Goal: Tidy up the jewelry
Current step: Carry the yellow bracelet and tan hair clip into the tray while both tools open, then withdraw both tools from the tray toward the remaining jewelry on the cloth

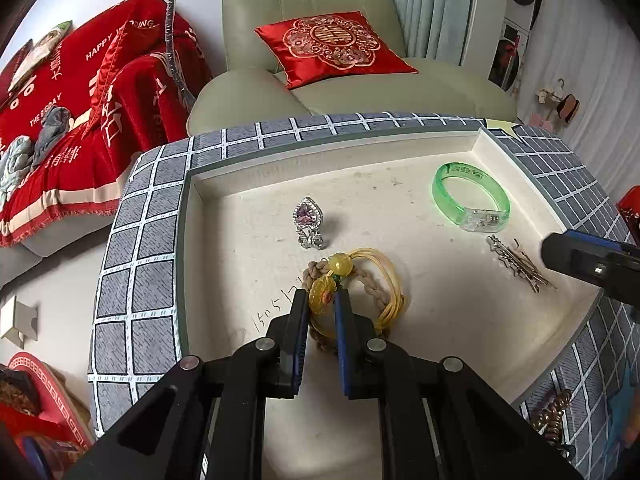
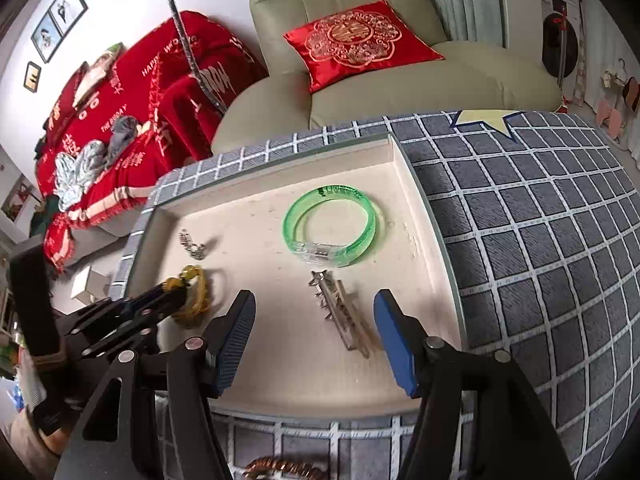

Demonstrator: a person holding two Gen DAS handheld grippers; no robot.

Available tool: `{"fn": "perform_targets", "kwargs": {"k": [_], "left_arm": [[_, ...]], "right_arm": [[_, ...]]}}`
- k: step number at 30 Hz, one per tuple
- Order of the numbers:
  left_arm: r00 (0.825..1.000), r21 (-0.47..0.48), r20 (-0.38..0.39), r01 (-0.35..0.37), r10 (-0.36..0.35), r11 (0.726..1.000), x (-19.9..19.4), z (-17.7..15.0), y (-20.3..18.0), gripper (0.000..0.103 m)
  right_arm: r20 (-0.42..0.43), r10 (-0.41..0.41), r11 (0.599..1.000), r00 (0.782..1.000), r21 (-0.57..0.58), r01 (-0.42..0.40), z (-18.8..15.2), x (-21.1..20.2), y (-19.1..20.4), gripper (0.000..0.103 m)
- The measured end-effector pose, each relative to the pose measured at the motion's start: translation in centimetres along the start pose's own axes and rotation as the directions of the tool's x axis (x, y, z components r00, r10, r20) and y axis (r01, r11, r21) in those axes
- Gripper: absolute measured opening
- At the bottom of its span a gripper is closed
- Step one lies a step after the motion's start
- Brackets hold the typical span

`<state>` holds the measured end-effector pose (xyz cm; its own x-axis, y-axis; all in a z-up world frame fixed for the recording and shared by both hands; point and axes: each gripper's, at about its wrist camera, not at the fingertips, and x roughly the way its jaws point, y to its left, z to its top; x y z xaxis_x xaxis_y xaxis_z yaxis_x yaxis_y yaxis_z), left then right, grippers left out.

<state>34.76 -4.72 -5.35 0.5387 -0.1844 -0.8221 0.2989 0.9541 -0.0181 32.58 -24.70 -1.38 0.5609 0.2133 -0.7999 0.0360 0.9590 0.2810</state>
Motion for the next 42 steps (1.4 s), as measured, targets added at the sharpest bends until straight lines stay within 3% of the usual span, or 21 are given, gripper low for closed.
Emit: {"fn": "perform_targets", "kwargs": {"k": [10, 18, 19, 20, 21, 23, 25, 28, 29, 30, 31, 36, 42], "left_arm": [[0.998, 0.013, 0.060, -0.012, 0.011, 1.000, -1.1, 0.1, -0.1, 0.029], [0.996, -0.013, 0.086, 0.005, -0.004, 1.000, -2.1, 0.6, 0.2, 0.030], [0.996, -0.014, 0.091, 0.008, -0.006, 1.000, -2.3, 0.6, 0.2, 0.034], [0.996, -0.019, 0.094, 0.011, -0.009, 1.000, -2.6, 0.7, 0.3, 0.074], [0.995, -0.027, 0.101, 0.003, 0.000, 1.000, -2.9, 0.6, 0.3, 0.103], [0.988, -0.034, 0.153, -0.016, 0.021, 0.999, -4.0, 0.6, 0.3, 0.103], [0.988, -0.023, 0.155, -0.009, 0.013, 1.000, -4.7, 0.6, 0.2, 0.103], [0.984, -0.015, 0.175, -0.018, 0.021, 1.000, -5.7, 0.2, 0.0, 0.103], [0.983, -0.011, 0.182, -0.022, 0.024, 1.000, -6.2, -0.1, -0.1, 0.103], [0.982, -0.009, 0.185, -0.024, 0.025, 1.000, -6.4, -0.3, -0.1, 0.103], [0.982, -0.006, 0.188, -0.027, 0.028, 1.000, -6.9, -0.6, -0.1, 0.103], [0.978, 0.009, 0.208, -0.035, 0.033, 0.999, -9.2, -2.4, -0.2, 0.103], [0.980, 0.030, 0.196, -0.019, 0.013, 0.999, -11.3, -5.4, -0.1, 0.103]], "right_arm": [[0.061, 0.031, 0.999, 0.998, 0.031, -0.033, -1.0, -3.7, -0.2, 0.066], [0.060, 0.031, 0.998, 0.998, 0.057, -0.035, -2.2, -5.0, -0.9, 0.066], [0.061, 0.033, 0.997, 0.998, 0.062, -0.037, -2.3, -5.2, -1.0, 0.066], [0.062, 0.036, 0.997, 0.997, 0.065, -0.040, -2.5, -5.3, -1.1, 0.066], [0.062, 0.037, 0.997, 0.997, 0.068, -0.042, -2.6, -5.5, -1.2, 0.066], [0.063, 0.041, 0.996, 0.997, 0.072, -0.046, -2.8, -5.7, -1.1, 0.068], [0.065, 0.050, 0.995, 0.997, 0.079, -0.055, -3.1, -5.9, -1.1, 0.079], [0.080, 0.061, 0.994, 0.995, 0.087, -0.068, -3.6, -6.5, -1.2, 0.085], [0.085, 0.063, 0.994, 0.994, 0.089, -0.070, -3.8, -6.8, -1.2, 0.089], [0.090, 0.064, 0.993, 0.994, 0.089, -0.072, -3.9, -7.1, -1.2, 0.101], [0.100, 0.070, 0.993, 0.993, 0.088, -0.079, -4.2, -7.5, -1.2, 0.103], [0.152, 0.054, 0.997, 0.987, 0.053, -0.063, -5.3, -9.5, -0.7, 0.103], [0.114, 0.034, 0.999, 0.993, 0.032, -0.038, -6.8, -10.7, -0.5, 0.103]]}}
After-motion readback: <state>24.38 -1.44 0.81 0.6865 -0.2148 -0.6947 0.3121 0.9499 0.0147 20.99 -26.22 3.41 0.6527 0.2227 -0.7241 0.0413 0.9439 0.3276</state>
